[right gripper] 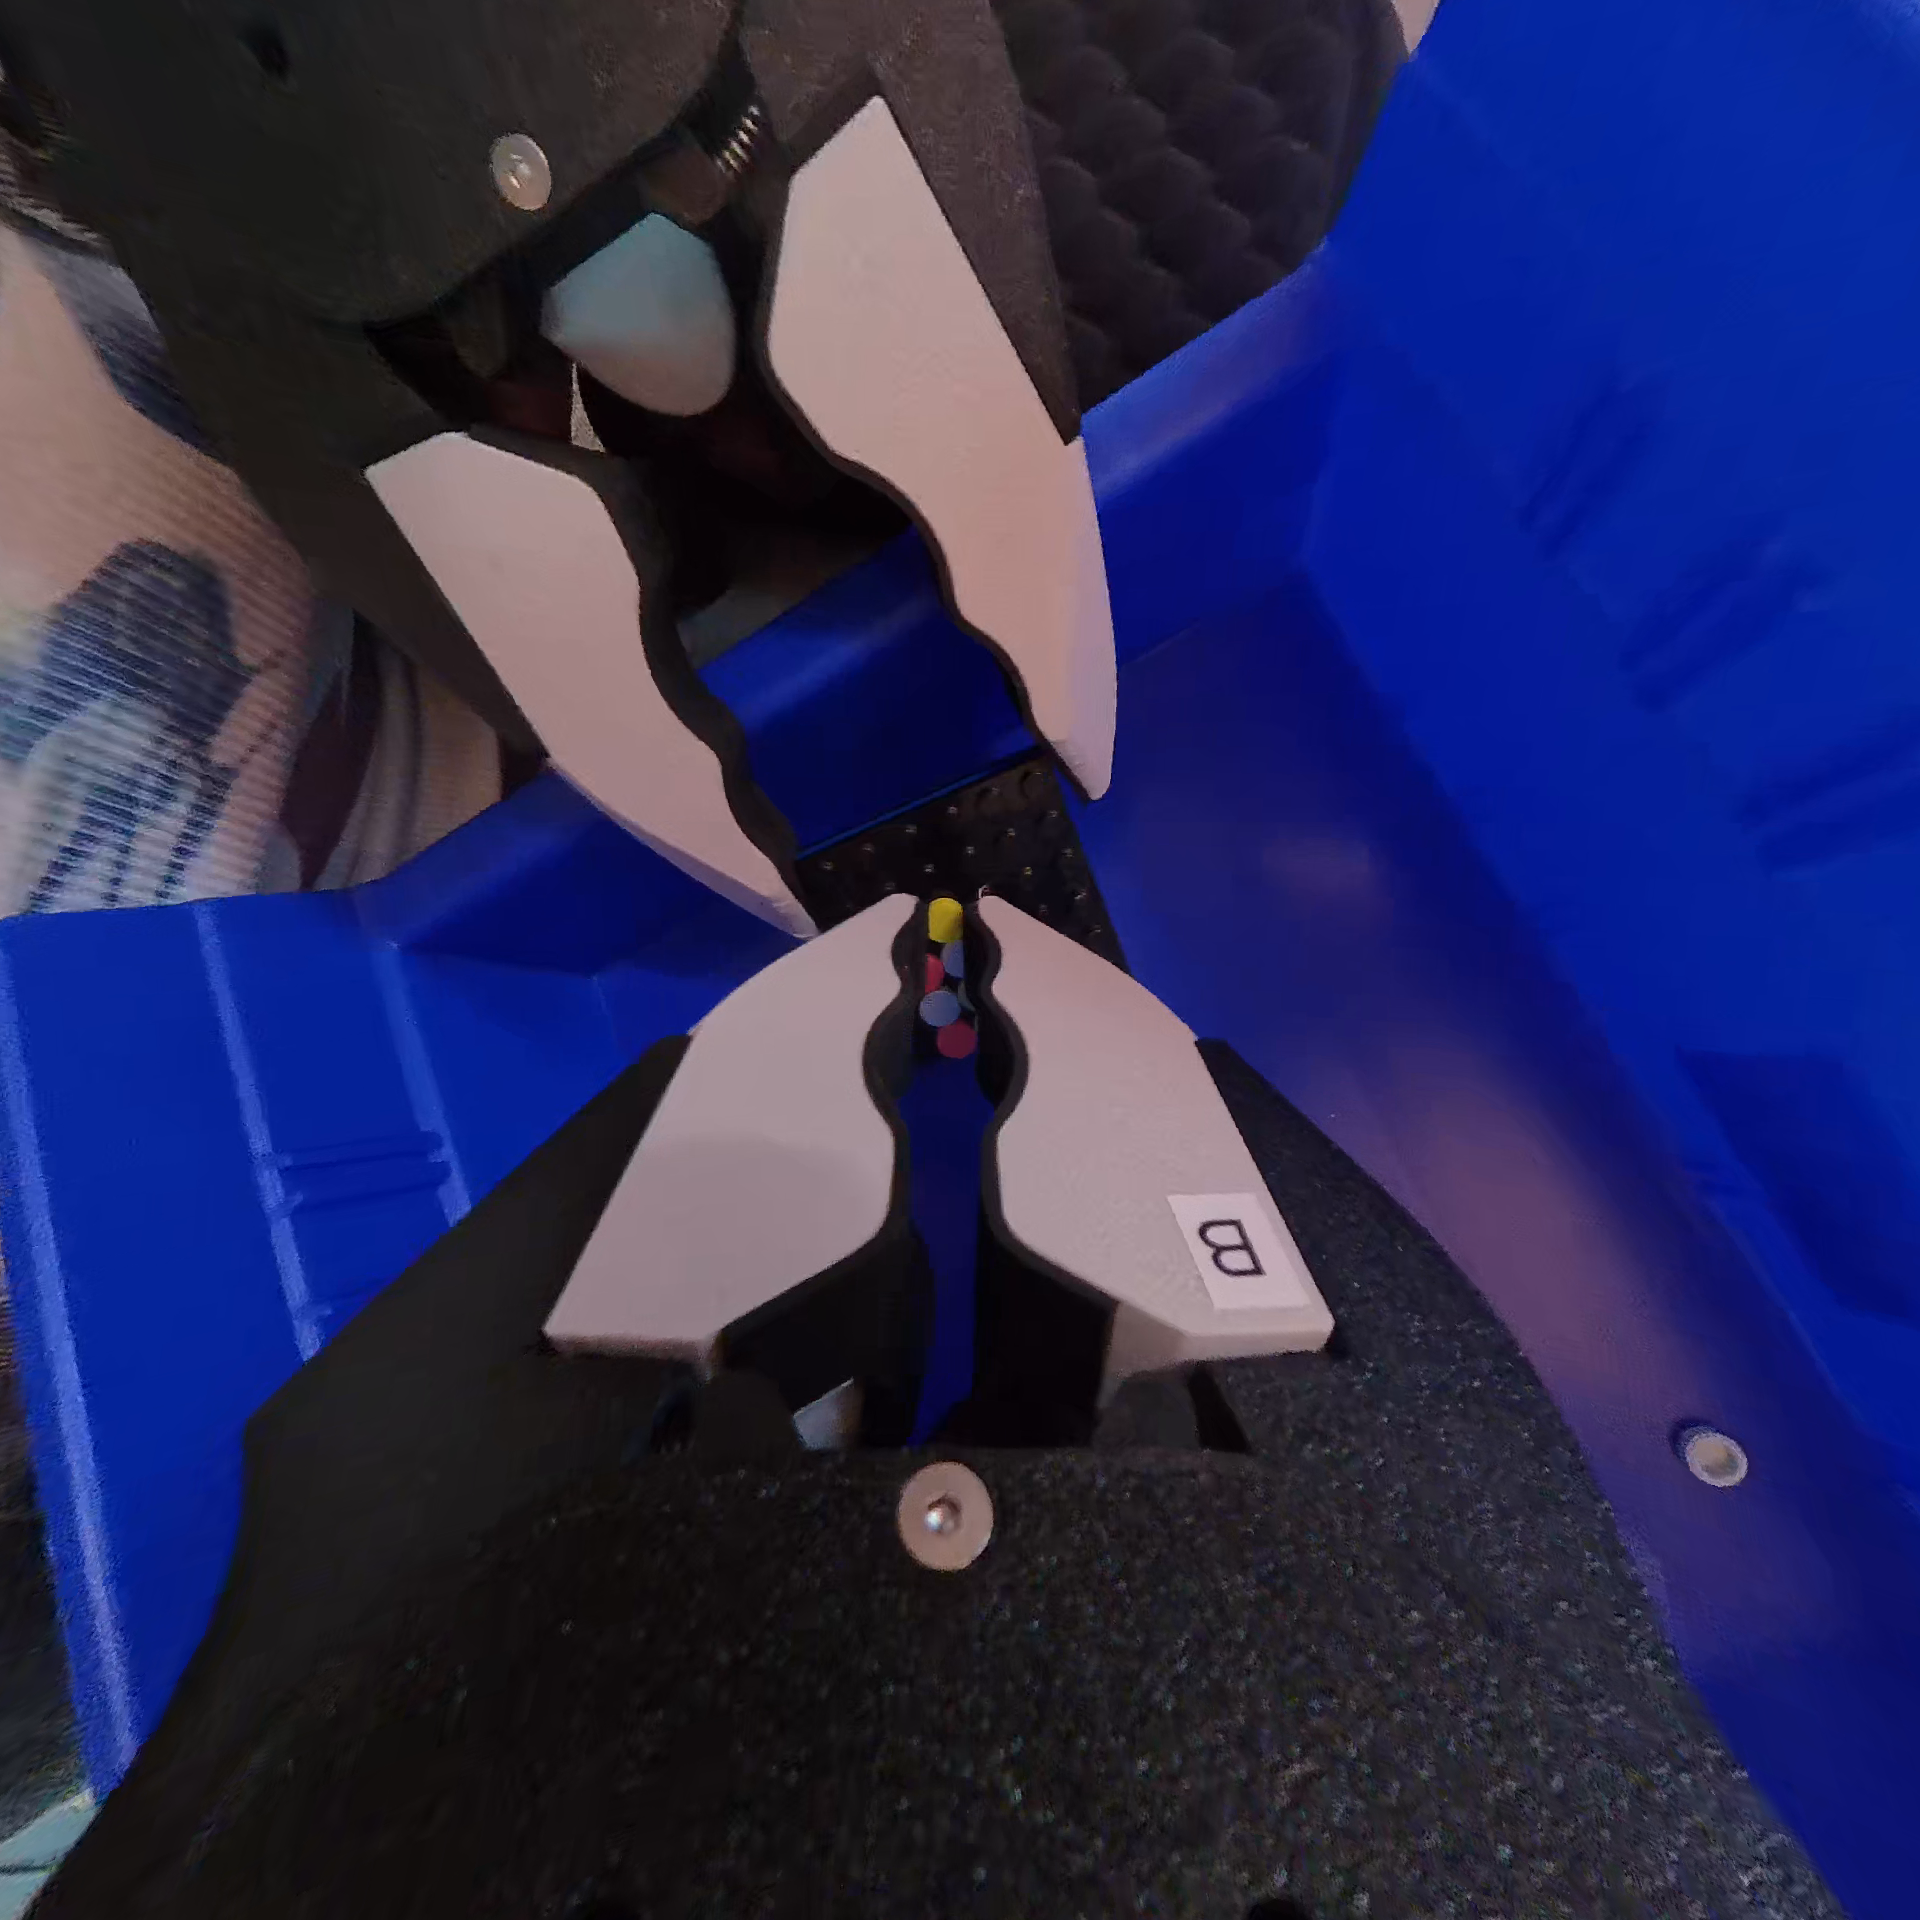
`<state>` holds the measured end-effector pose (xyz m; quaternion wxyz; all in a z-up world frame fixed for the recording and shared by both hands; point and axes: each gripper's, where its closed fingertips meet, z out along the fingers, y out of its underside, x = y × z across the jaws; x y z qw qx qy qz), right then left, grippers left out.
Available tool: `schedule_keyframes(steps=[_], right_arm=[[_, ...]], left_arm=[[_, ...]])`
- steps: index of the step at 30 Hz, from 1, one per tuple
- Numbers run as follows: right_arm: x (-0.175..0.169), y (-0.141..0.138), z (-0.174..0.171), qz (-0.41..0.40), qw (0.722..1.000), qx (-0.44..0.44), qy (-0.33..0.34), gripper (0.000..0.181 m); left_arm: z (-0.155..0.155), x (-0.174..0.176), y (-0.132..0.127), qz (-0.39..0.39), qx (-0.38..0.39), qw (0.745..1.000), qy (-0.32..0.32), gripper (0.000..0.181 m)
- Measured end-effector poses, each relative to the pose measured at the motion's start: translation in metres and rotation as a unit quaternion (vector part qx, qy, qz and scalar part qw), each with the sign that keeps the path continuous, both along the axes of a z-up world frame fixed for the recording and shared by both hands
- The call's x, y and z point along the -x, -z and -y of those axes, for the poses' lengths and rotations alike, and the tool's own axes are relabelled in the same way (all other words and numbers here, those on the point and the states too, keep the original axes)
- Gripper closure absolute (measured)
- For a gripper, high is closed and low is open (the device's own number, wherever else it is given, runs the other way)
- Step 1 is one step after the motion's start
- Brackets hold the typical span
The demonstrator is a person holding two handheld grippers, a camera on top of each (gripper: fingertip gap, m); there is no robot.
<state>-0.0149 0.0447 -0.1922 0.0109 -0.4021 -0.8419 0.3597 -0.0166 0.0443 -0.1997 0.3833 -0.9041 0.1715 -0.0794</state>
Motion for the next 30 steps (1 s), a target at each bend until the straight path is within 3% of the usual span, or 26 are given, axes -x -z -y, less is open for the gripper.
schedule_keyframes(steps=[1,16,18,20,23,26,30], right_arm=[[0.0,0.0,0.0,-0.001,1.0,-0.006,-0.004,0.175],[0.002,-0.008,-0.006,-0.057,0.995,-0.083,-0.027,0.18],[0.018,-0.018,-0.035,-0.107,0.986,-0.125,0.02,0.18],[0.018,-0.025,-0.039,-0.094,0.993,-0.062,0.04,0.18],[0.002,-0.021,-0.031,-0.04,0.999,-0.016,0.0,0.181],[-0.006,-0.017,-0.022,-0.03,0.998,-0.036,-0.044,0.112],[-0.006,-0.004,-0.007,-0.045,0.993,-0.05,-0.096,0.103]], left_arm=[[0.0,0.0,0.0,0.001,-0.001,1.0,0.0,0.129],[0.001,0.003,0.004,-0.021,0.026,0.999,0.002,0.128],[0.004,0.0,0.004,-0.012,0.033,0.999,0.01,0.128],[0.003,0.001,0.003,-0.01,0.03,0.999,0.01,0.128],[0.003,0.001,0.003,-0.006,0.023,1.0,0.012,0.128],[0.003,0.0,0.0,0.015,0.019,0.999,0.02,0.128],[0.001,0.001,-0.015,0.041,-0.017,0.998,0.034,0.129]])
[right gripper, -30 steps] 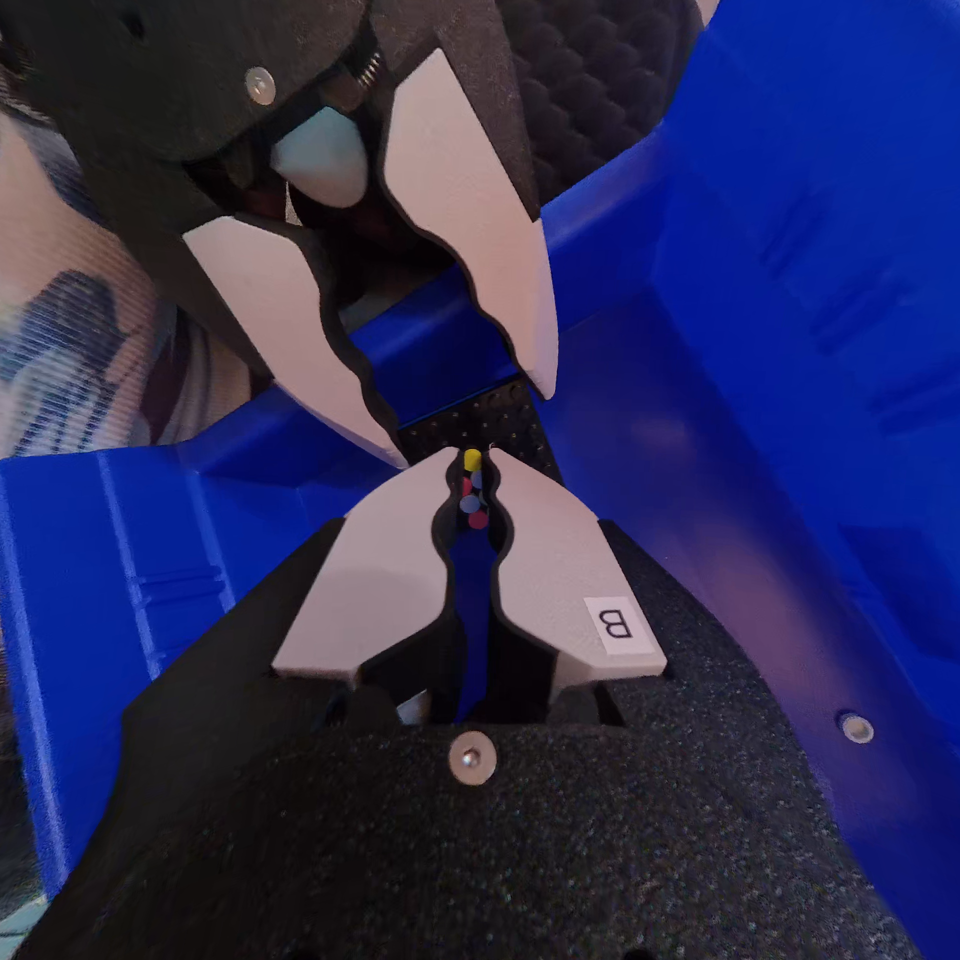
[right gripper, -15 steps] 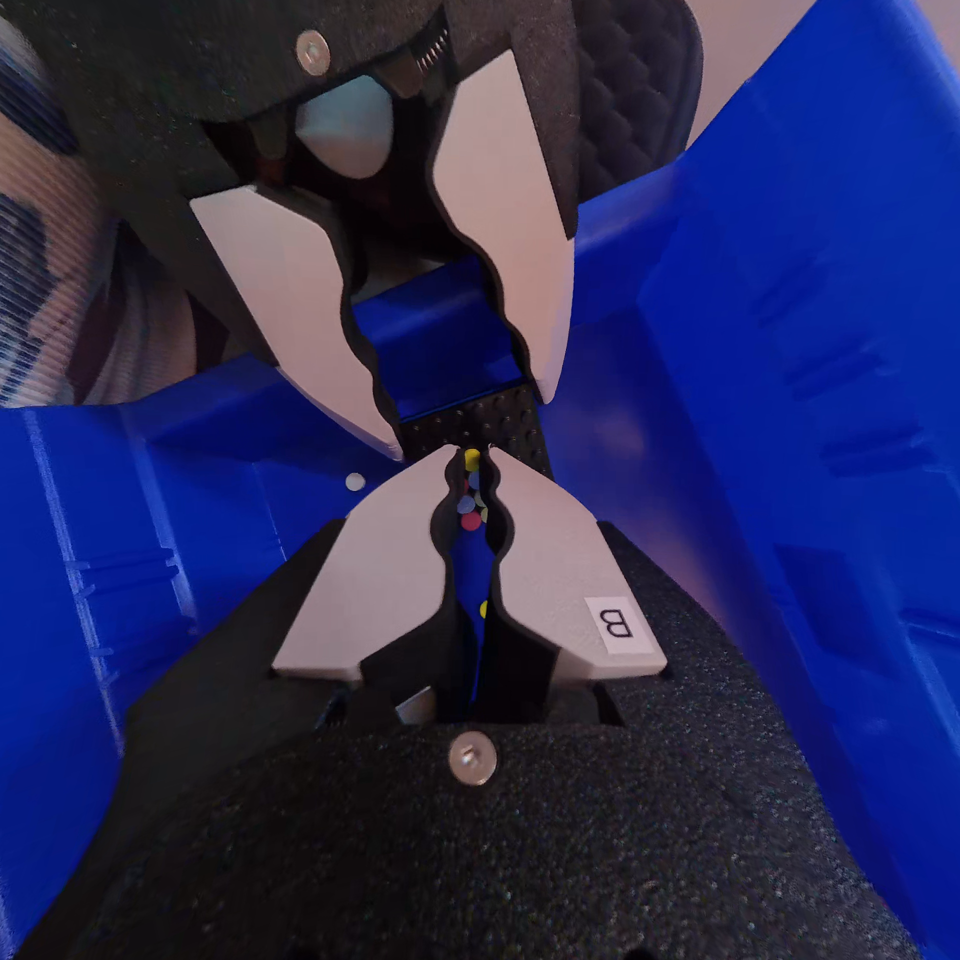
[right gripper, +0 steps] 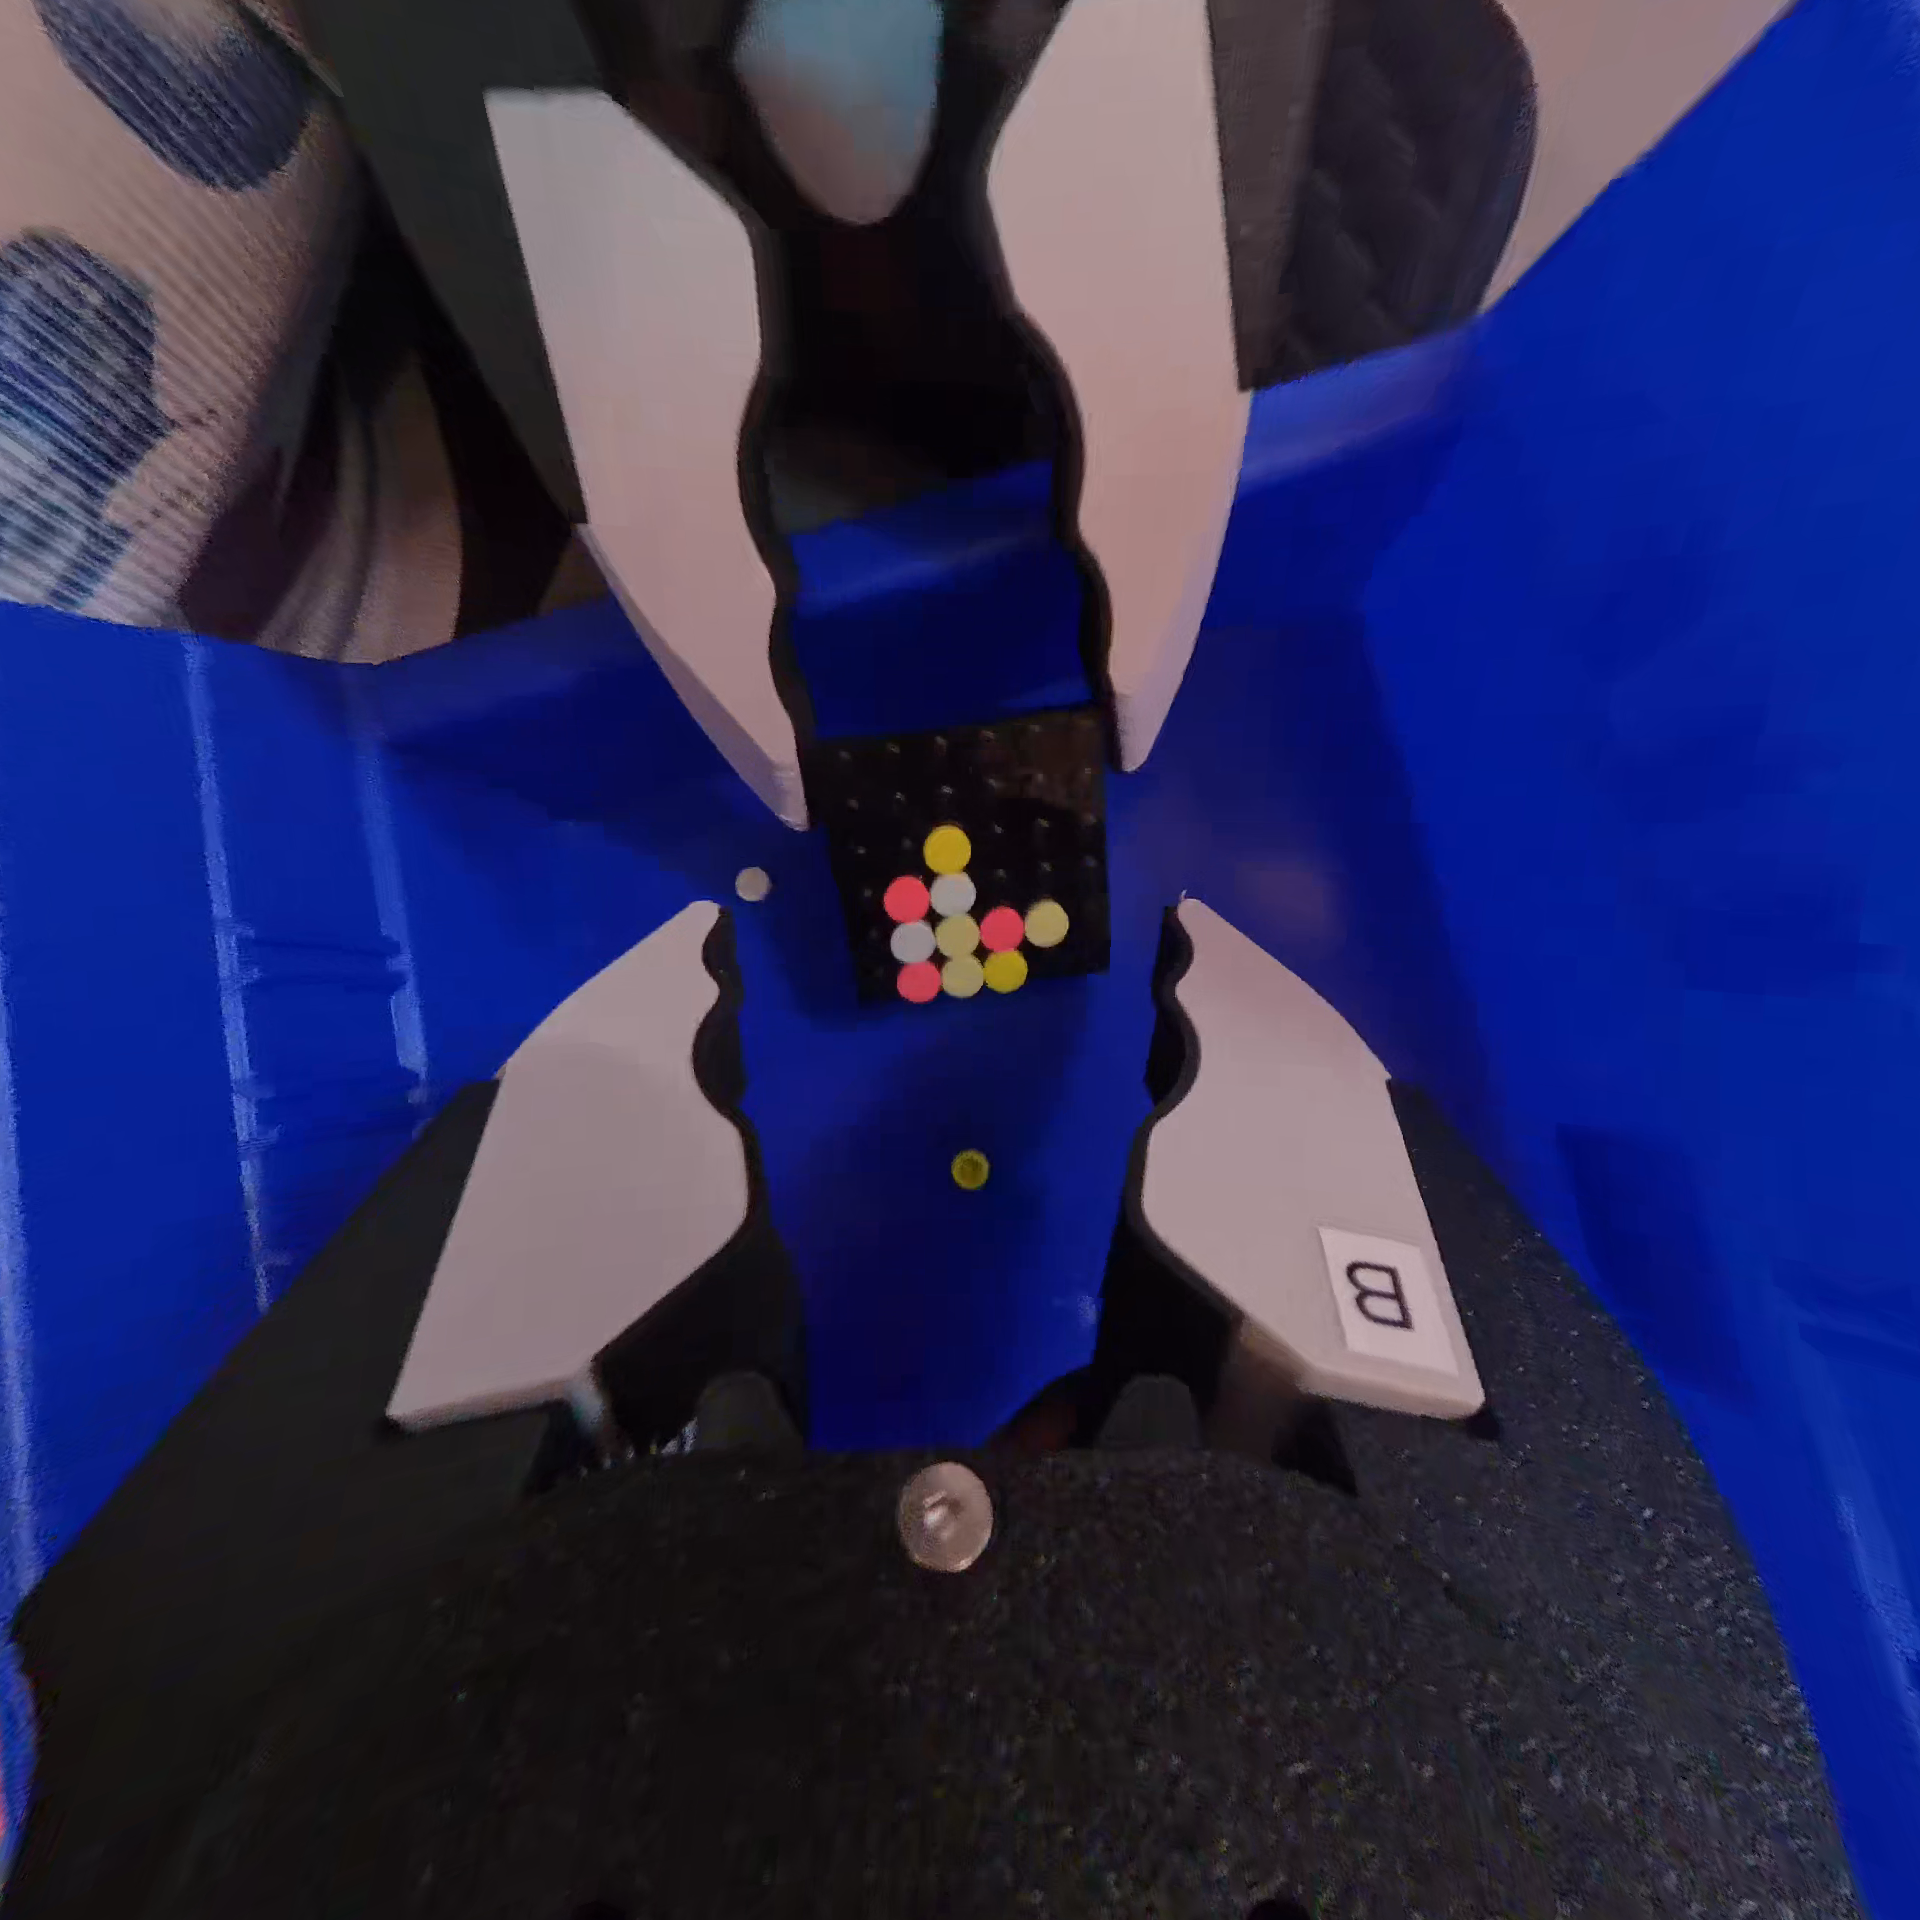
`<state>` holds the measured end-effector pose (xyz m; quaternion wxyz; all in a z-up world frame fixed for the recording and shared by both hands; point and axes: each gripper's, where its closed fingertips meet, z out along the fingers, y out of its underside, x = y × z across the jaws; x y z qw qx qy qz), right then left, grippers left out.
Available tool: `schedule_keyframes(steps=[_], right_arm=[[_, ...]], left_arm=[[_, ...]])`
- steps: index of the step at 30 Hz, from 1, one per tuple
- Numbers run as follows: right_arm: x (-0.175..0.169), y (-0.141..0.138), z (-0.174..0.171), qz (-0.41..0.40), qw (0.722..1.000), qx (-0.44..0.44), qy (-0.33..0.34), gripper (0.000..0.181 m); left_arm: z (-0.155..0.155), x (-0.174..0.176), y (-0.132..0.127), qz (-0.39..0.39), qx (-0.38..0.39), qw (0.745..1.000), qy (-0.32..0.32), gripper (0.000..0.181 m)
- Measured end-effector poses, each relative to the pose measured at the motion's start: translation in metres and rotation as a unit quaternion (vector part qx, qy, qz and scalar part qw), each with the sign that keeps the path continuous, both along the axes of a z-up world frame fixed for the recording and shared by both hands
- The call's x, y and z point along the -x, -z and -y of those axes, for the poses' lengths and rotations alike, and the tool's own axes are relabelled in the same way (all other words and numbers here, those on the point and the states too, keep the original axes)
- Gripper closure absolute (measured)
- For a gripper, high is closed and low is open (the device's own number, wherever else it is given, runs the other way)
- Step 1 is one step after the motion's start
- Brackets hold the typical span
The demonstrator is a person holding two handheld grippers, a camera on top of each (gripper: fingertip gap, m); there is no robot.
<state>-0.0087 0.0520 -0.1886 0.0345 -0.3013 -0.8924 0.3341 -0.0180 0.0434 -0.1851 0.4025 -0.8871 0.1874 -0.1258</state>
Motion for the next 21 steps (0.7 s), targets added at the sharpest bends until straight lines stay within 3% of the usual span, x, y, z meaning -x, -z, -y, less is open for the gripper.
schedule_keyframes(steps=[1,3,6,8,10,12,15,17,19,21], right_arm=[[0.002,0.001,0.002,-0.003,1.0,-0.005,-0.003,0.104],[0.007,-0.007,0.002,-0.037,0.999,-0.019,-0.006,0.125],[0.013,-0.038,0.0,-0.11,0.994,-0.028,0.013,0.126],[0.014,-0.06,-0.005,-0.157,0.985,-0.044,0.048,0.126],[0.015,-0.088,-0.013,-0.236,0.965,-0.063,0.096,0.127],[0.012,-0.12,-0.014,-0.329,0.933,-0.057,0.137,0.126],[-0.003,-0.158,0.003,-0.46,0.874,-0.031,0.152,0.126],[-0.015,-0.17,0.018,-0.514,0.845,-0.014,0.148,0.126],[-0.026,-0.174,0.034,-0.547,0.825,0.015,0.141,0.127],[-0.035,-0.168,0.046,-0.556,0.82,0.025,0.136,0.127]], left_arm=[[-0.001,0.001,-0.008,0.0,-0.021,1.0,0.006,0.129],[-0.002,0.0,-0.027,0.003,-0.062,0.998,0.019,0.129],[-0.004,0.002,-0.062,-0.008,-0.158,0.987,0.033,0.129],[-0.007,0.007,-0.092,0.016,-0.238,0.971,0.006,0.122],[-0.004,0.013,-0.124,0.094,-0.314,0.945,-0.024,0.108],[0.006,0.018,-0.15,0.224,-0.352,0.908,-0.042,0.097],[0.026,0.013,-0.173,0.446,-0.336,0.829,-0.017,0.072],[0.04,0.002,-0.181,0.552,-0.307,0.775,0.016,0.062],[0.049,-0.013,-0.181,0.584,-0.287,0.759,0.033,0.058],[0.047,-0.032,-0.176,0.573,-0.267,0.774,0.034,0.064]])
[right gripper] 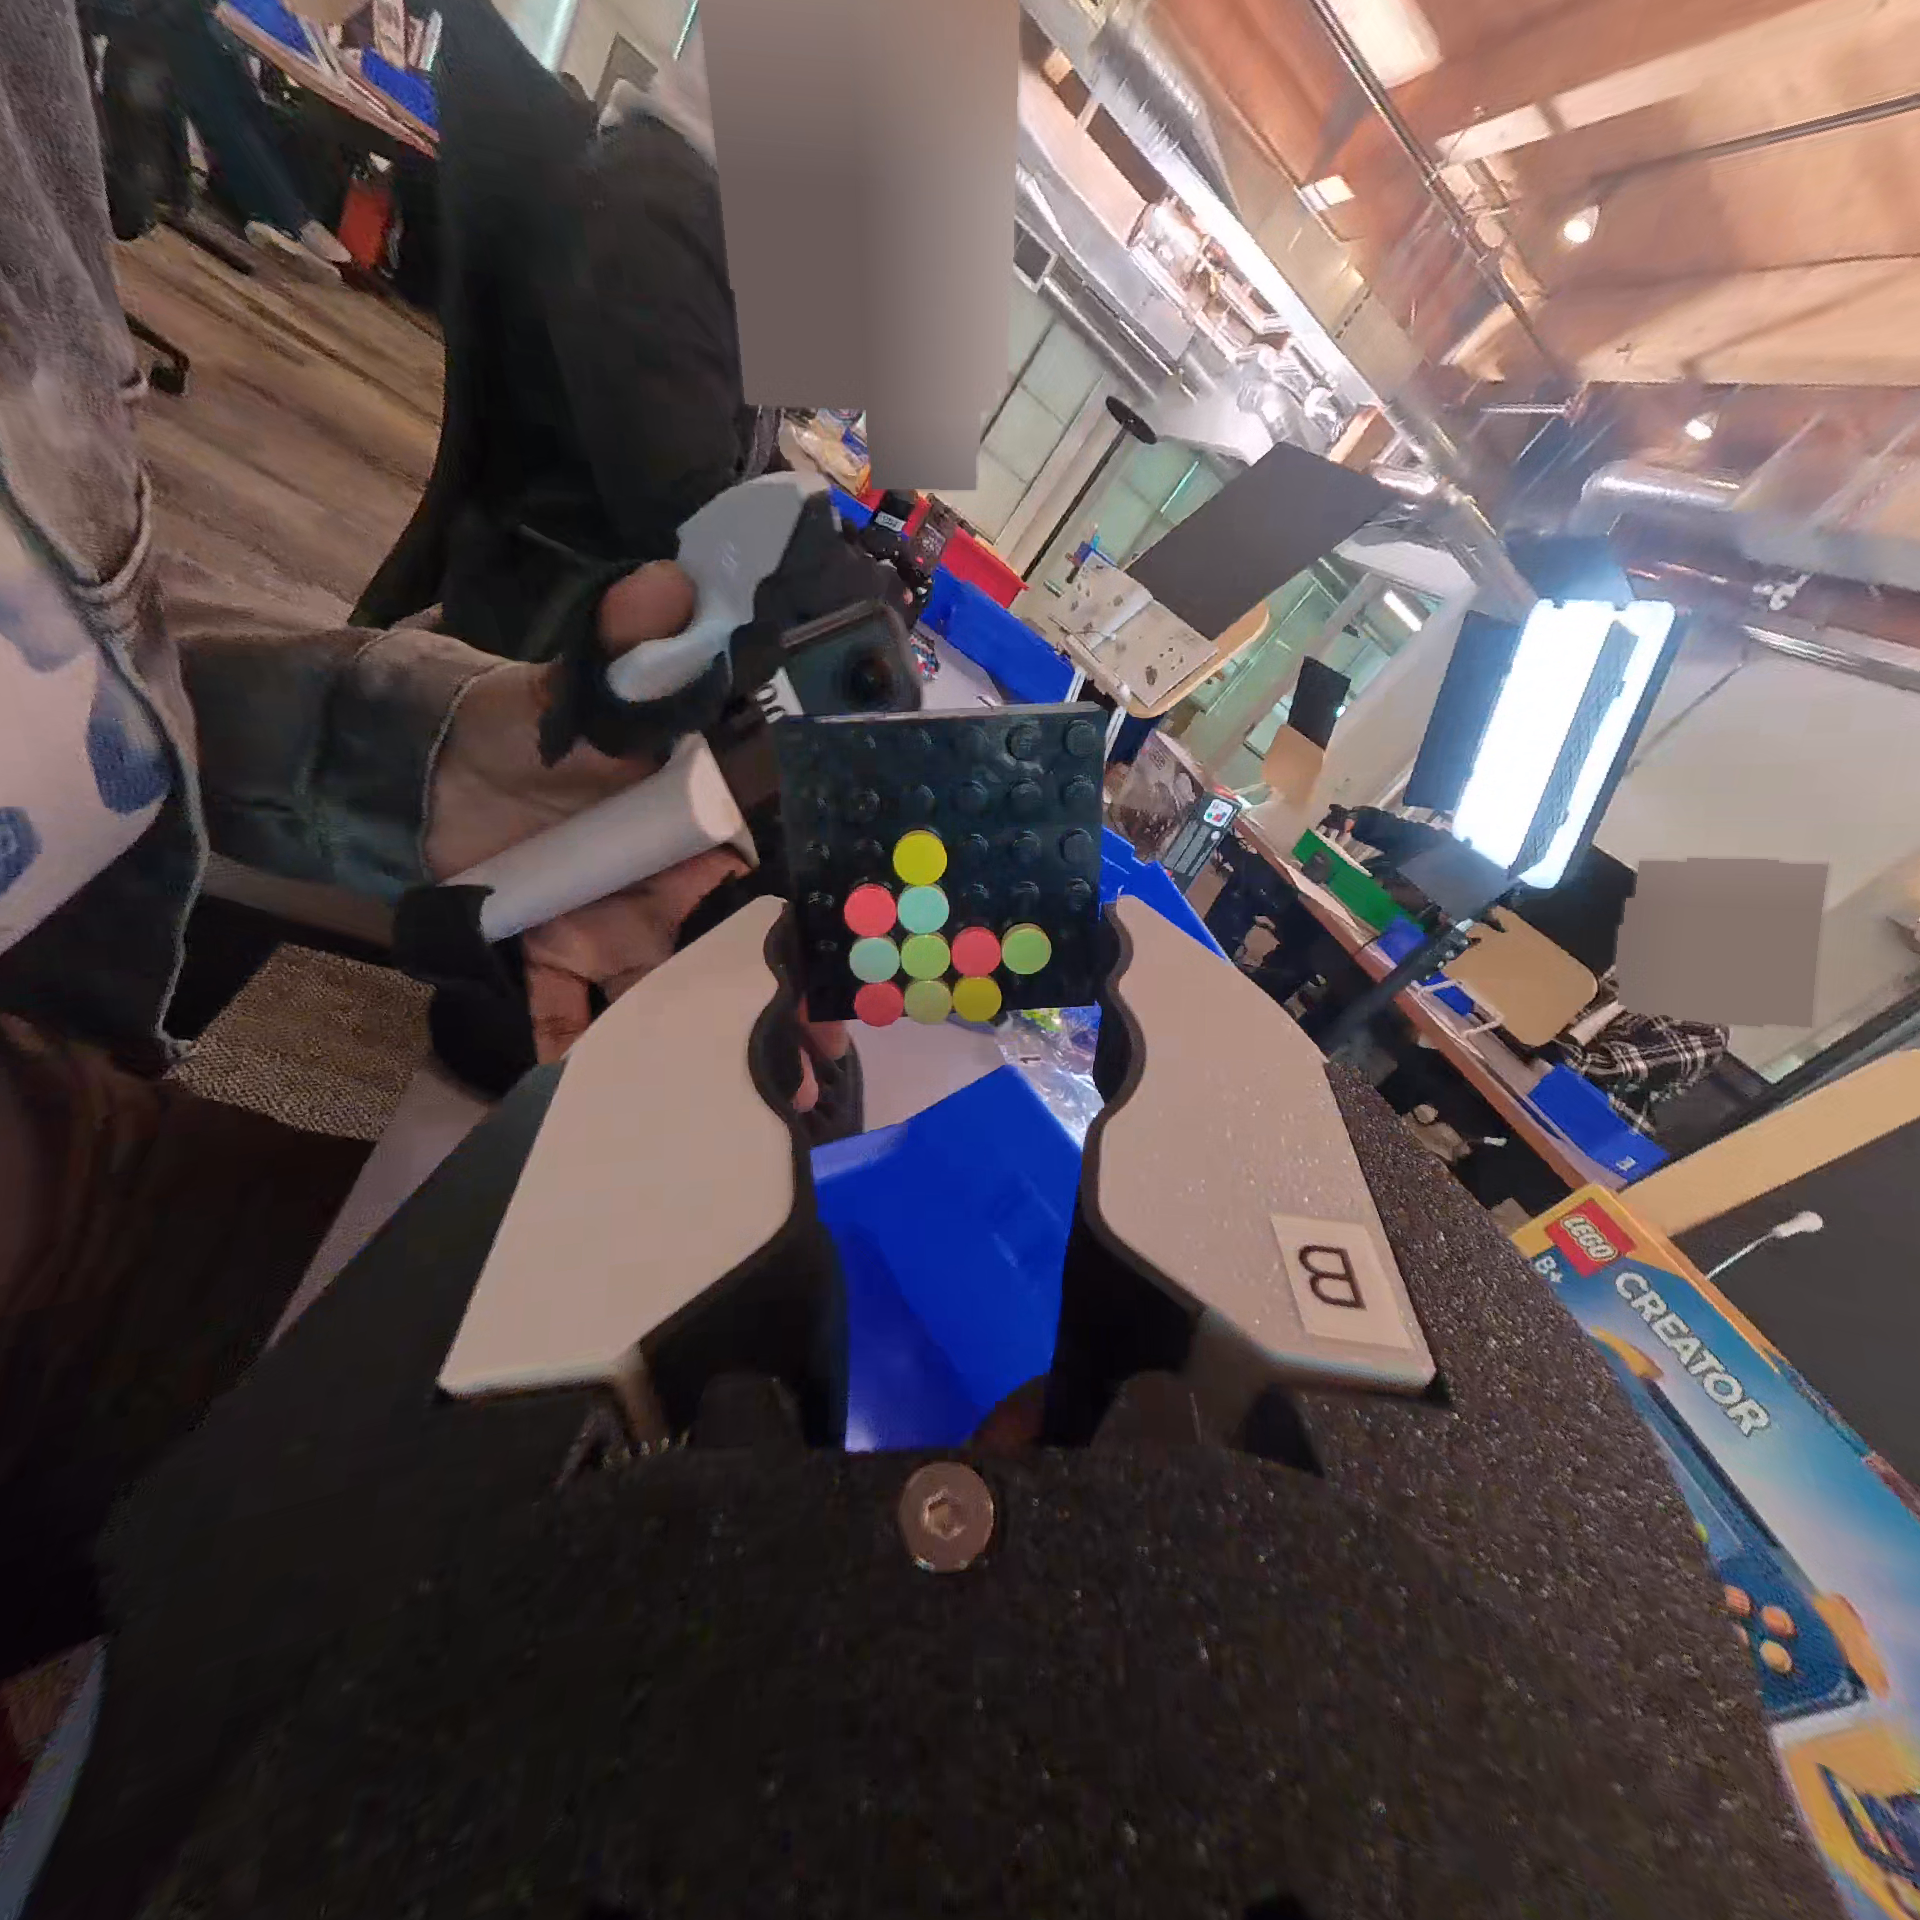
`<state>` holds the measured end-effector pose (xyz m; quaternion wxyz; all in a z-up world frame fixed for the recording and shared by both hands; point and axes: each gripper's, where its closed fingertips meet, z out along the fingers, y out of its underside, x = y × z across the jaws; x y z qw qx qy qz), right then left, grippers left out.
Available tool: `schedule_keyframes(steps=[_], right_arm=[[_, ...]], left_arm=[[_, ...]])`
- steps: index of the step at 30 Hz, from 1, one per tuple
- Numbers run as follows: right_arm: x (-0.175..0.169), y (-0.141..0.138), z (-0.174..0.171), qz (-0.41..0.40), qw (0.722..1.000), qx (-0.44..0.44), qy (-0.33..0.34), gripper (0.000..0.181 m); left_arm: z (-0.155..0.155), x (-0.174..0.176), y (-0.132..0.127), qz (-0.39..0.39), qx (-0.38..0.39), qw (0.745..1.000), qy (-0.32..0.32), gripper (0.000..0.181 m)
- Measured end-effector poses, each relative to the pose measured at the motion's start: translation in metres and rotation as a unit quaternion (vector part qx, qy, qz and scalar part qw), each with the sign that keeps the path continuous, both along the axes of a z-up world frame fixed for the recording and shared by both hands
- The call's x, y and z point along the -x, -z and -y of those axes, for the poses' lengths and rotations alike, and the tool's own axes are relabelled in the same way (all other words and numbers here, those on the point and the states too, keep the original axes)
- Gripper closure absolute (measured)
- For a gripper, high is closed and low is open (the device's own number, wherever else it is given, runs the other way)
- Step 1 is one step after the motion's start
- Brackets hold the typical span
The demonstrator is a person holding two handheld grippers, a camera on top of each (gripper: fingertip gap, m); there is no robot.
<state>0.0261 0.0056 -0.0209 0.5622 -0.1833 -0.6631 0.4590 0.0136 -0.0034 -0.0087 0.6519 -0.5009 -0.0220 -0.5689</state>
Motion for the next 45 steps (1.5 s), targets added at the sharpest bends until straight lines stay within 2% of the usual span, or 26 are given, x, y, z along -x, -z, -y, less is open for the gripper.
schedule_keyframes(steps=[3,5,8,11,12,14,17,20,22,24,26,28,29,32,34,36,38,40,45], right_arm=[[-0.013,0.016,0.015,0.014,0.999,-0.046,-0.002,0.126],[-0.022,0.02,0.018,0.023,0.996,-0.082,0.009,0.127],[-0.039,0.012,0.03,0.012,0.993,-0.121,0.008,0.127],[-0.049,0.003,0.042,-0.002,0.99,-0.144,0.009,0.126],[-0.051,0.0,0.047,-0.009,0.989,-0.15,0.007,0.127],[-0.053,-0.001,0.063,-0.016,0.988,-0.156,-0.012,0.126],[-0.054,-0.008,0.075,-0.026,0.989,-0.145,-0.009,0.126],[-0.051,-0.019,0.079,-0.017,0.995,-0.094,0.017,0.125],[-0.055,-0.032,0.076,-0.031,0.998,-0.032,0.032,0.117],[-0.062,-0.043,0.068,-0.049,0.996,0.071,0.038,0.122],[-0.064,-0.05,0.063,-0.05,0.98,0.193,0.011,0.132],[-0.055,-0.044,0.064,-0.002,0.96,0.28,-0.024,0.13],[-0.05,-0.039,0.068,0.021,0.952,0.304,-0.043,0.123],[-0.032,-0.027,0.077,0.063,0.951,0.296,-0.057,0.109],[-0.014,-0.022,0.072,0.075,0.962,0.261,-0.017,0.112],[0.001,-0.022,0.068,0.095,0.966,0.239,-0.008,0.111],[0.012,-0.033,0.061,0.093,0.967,0.236,-0.028,0.111],[0.021,-0.043,0.047,0.091,0.968,0.231,-0.041,0.124],[0.042,-0.044,-0.005,0.149,0.971,0.182,-0.039,0.124]], left_arm=[[0.007,-0.044,0.004,-0.063,0.022,0.993,0.093,0.086],[0.012,-0.07,0.012,-0.111,0.048,0.982,0.143,0.092],[0.01,-0.083,0.014,-0.16,0.061,0.976,0.133,0.104],[0.034,-0.093,0.004,-0.2,-0.003,0.97,0.135,0.109],[0.042,-0.097,0.001,-0.206,-0.015,0.967,0.146,0.108],[0.051,-0.1,-0.005,-0.209,-0.03,0.966,0.15,0.126],[0.062,-0.1,-0.014,-0.191,-0.043,0.967,0.165,0.127],[0.069,-0.091,-0.028,-0.163,-0.084,0.973,0.14,0.127],[0.075,-0.075,-0.041,-0.144,-0.134,0.976,0.094,0.128],[0.078,-0.057,-0.046,-0.162,-0.174,0.971,0.027,0.128],[0.082,-0.044,-0.046,-0.183,-0.211,0.96,-0.024,0.128],[0.085,-0.035,-0.048,-0.182,-0.235,0.954,-0.046,0.128],[0.087,-0.032,-0.05,-0.172,-0.252,0.951,-0.048,0.128],[0.075,-0.024,-0.053,-0.147,-0.243,0.957,-0.057,0.128],[0.068,-0.021,-0.059,-0.126,-0.257,0.956,-0.061,0.128],[0.054,-0.016,-0.062,-0.115,-0.252,0.959,-0.06,0.128],[0.037,-0.015,-0.061,-0.136,-0.248,0.958,-0.047,0.128],[0.021,-0.012,-0.063,-0.151,-0.247,0.956,-0.036,0.128],[-0.03,0.01,-0.061,-0.233,-0.236,0.943,-0.034,0.127]])
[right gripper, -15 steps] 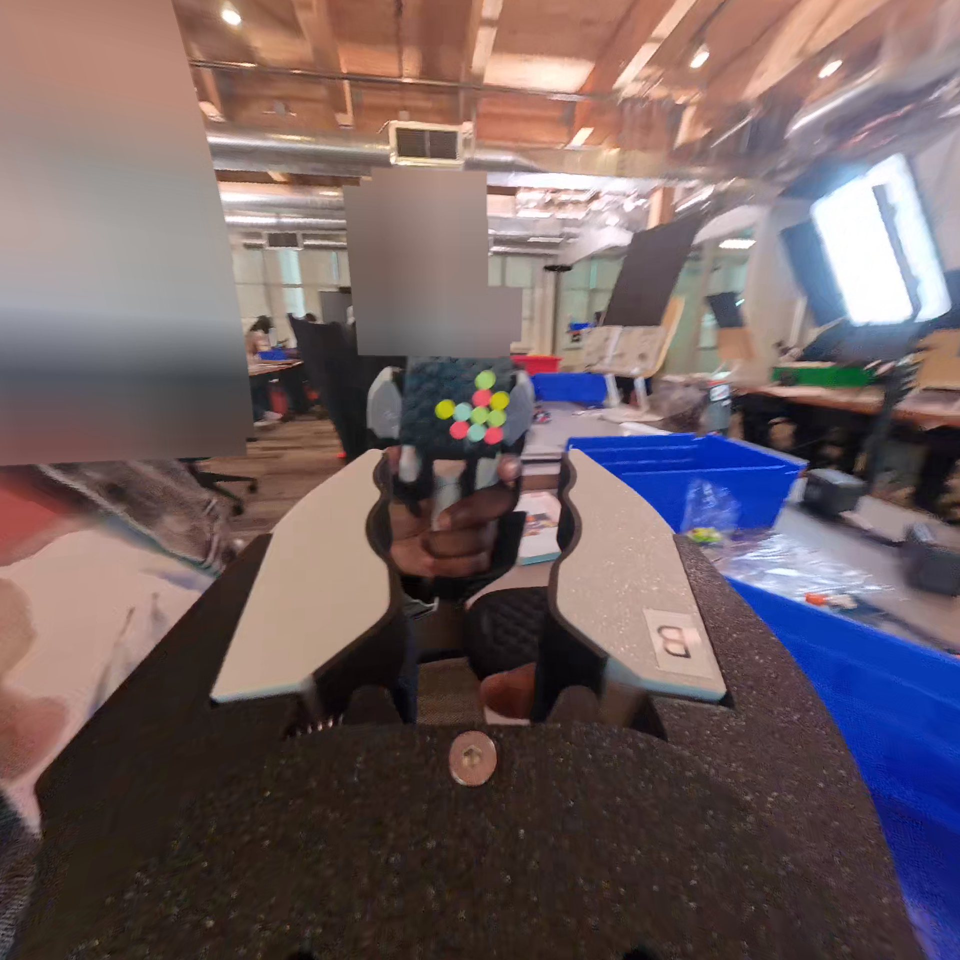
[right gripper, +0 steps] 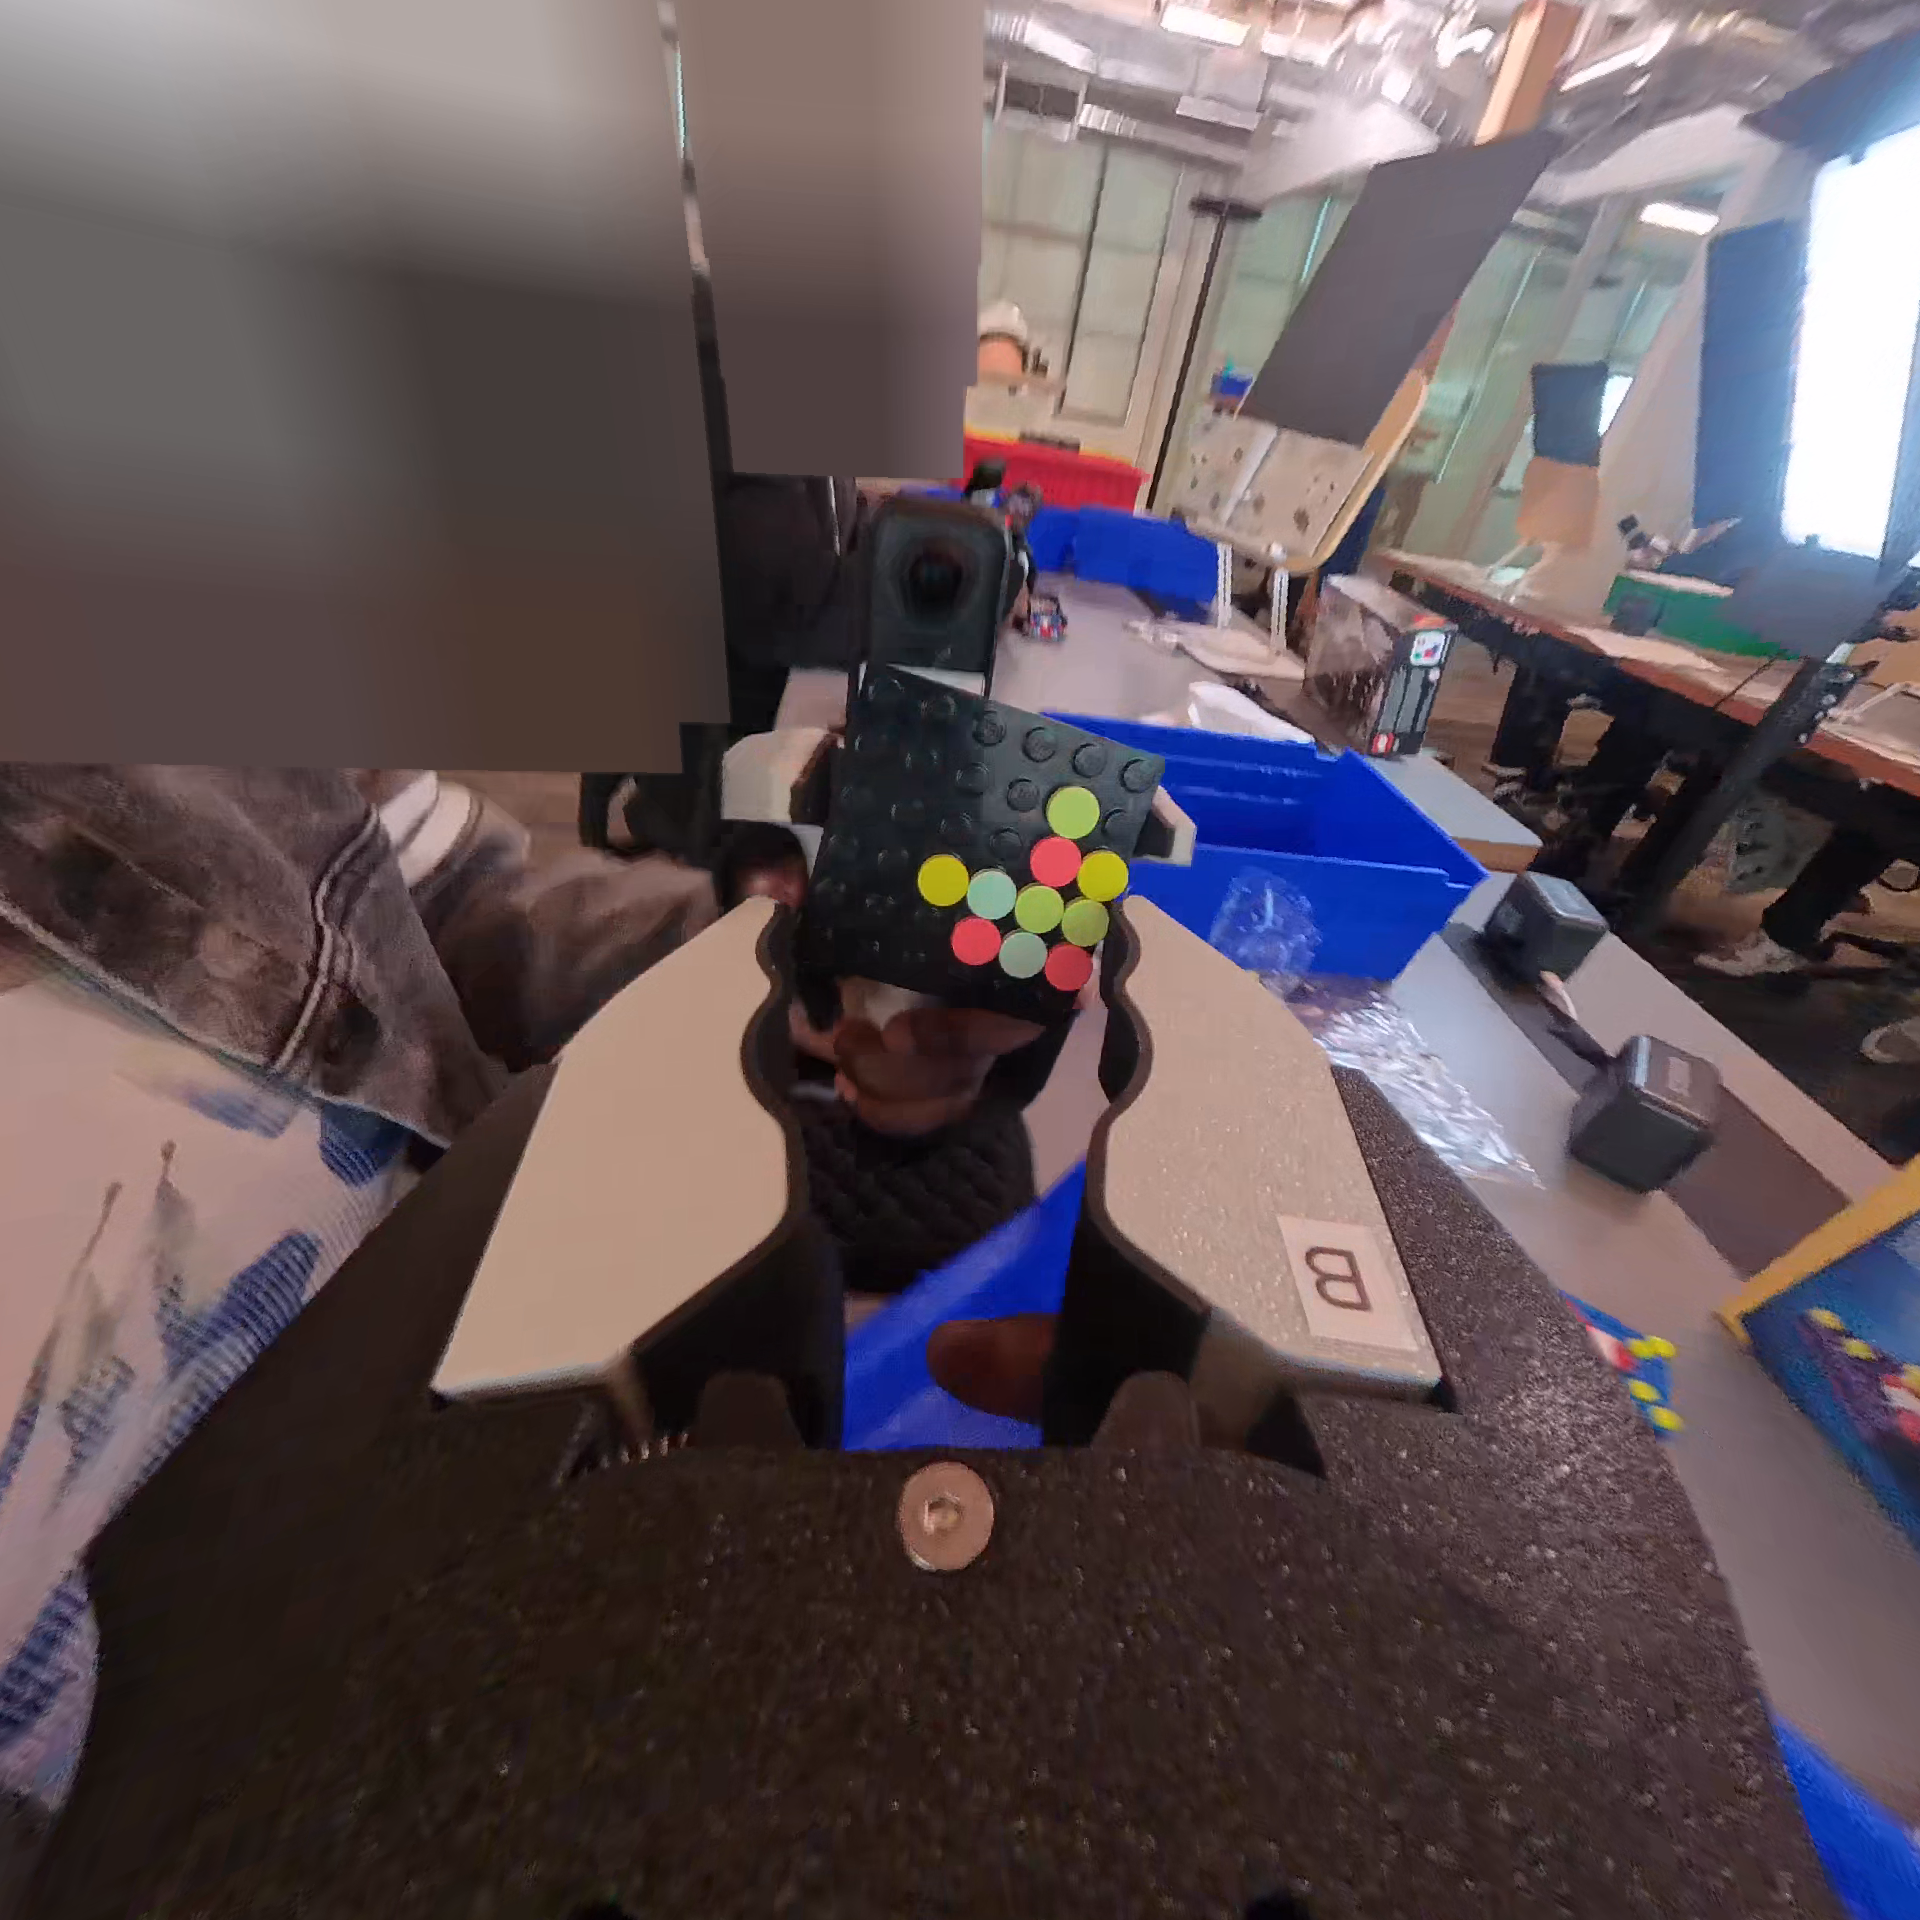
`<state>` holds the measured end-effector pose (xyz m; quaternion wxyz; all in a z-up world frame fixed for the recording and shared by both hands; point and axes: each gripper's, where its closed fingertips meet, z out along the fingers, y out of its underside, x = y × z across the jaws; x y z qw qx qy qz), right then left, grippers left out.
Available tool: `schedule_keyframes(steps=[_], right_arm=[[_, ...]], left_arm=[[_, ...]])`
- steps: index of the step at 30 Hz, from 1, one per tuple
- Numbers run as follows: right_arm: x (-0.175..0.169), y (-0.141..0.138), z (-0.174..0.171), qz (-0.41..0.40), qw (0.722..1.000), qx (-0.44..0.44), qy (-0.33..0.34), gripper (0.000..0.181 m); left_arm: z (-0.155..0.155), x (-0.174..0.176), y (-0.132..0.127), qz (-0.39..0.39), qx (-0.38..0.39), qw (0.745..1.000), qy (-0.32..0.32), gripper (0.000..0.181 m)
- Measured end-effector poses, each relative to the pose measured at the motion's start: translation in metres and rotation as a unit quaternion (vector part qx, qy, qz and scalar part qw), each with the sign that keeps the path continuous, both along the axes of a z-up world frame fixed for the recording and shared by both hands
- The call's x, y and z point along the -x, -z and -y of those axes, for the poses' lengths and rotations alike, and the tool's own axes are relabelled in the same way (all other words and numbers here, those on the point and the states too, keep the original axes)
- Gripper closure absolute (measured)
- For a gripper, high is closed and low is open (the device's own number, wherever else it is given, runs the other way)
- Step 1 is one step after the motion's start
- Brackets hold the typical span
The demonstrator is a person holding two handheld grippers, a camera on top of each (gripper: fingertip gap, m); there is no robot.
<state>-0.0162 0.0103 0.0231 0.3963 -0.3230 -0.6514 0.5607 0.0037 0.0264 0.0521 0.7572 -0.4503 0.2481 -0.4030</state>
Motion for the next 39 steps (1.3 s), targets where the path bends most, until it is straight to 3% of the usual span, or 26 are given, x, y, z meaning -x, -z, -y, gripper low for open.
schedule_keyframes(steps=[4,6,9,11,14,21,26,28,31,35,39], right_arm=[[0.025,-0.016,-0.052,0.051,0.996,-0.069,-0.007,0.124],[0.035,-0.033,-0.068,0.059,0.995,-0.082,-0.015,0.124],[0.038,-0.064,-0.083,0.012,0.996,-0.091,0.001,0.124],[0.032,-0.074,-0.084,-0.023,0.994,-0.104,0.018,0.124],[0.02,-0.079,-0.084,-0.067,0.99,-0.108,0.063,0.124],[0.023,-0.071,-0.086,-0.072,0.983,-0.147,0.082,0.124],[0.016,-0.086,-0.098,-0.146,0.978,-0.128,0.071,0.127],[0.006,-0.093,-0.109,-0.174,0.973,-0.13,0.073,0.13],[-0.005,-0.094,-0.127,-0.198,0.963,-0.161,0.087,0.14],[-0.014,-0.096,-0.144,-0.209,0.959,-0.161,0.106,0.181],[-0.014,-0.093,-0.132,-0.194,0.971,-0.128,0.052,0.181]], left_arm=[[-0.053,0.025,-0.016,-0.067,-0.005,0.998,-0.021,0.12],[-0.07,0.026,-0.035,-0.082,-0.003,0.997,0.007,0.12],[-0.082,0.024,-0.065,-0.097,-0.03,0.995,0.019,0.122],[-0.082,0.015,-0.072,-0.122,-0.048,0.991,0.036,0.122],[-0.08,0.007,-0.07,-0.15,-0.06,0.986,0.035,0.119],[-0.08,0.014,-0.061,-0.161,-0.105,0.981,0.007,0.123],[-0.087,0.028,-0.073,-0.131,-0.115,0.983,-0.051,0.124],[-0.092,0.041,-0.08,-0.086,-0.096,0.99,-0.061,0.124],[-0.1,0.048,-0.078,-0.03,-0.045,0.999,-0.007,0.124],[-0.114,0.049,-0.064,-0.018,0.0,0.999,0.046,0.123],[-0.118,0.056,-0.06,-0.004,-0.033,0.998,0.054,0.124]])
